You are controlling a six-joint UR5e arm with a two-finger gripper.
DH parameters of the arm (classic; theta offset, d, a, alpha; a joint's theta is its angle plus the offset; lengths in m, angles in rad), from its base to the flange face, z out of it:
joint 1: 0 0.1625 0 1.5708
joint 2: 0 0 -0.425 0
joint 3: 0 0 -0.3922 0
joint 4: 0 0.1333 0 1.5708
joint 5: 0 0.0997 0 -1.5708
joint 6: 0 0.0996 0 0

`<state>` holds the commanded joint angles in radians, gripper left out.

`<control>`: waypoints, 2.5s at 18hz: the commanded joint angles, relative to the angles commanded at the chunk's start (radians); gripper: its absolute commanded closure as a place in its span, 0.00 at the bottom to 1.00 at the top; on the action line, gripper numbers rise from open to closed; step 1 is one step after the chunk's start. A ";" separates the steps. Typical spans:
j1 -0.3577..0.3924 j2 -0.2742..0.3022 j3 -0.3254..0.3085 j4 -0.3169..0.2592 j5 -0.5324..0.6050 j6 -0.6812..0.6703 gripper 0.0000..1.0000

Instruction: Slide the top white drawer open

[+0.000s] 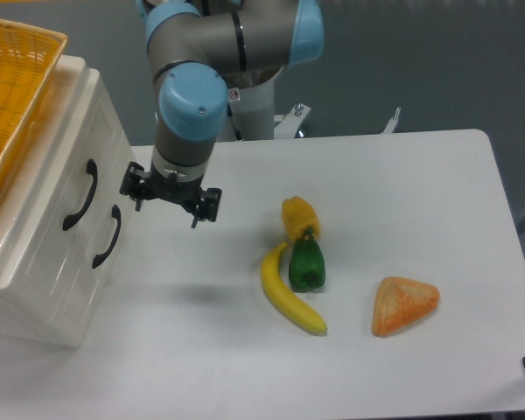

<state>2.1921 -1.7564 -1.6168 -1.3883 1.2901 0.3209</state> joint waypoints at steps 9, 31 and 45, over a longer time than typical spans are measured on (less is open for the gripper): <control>-0.026 -0.008 0.002 -0.009 -0.027 -0.028 0.00; -0.058 -0.012 0.003 -0.012 -0.098 -0.016 0.00; -0.072 -0.018 0.000 -0.011 -0.092 -0.017 0.00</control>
<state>2.1200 -1.7748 -1.6168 -1.3990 1.1980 0.3037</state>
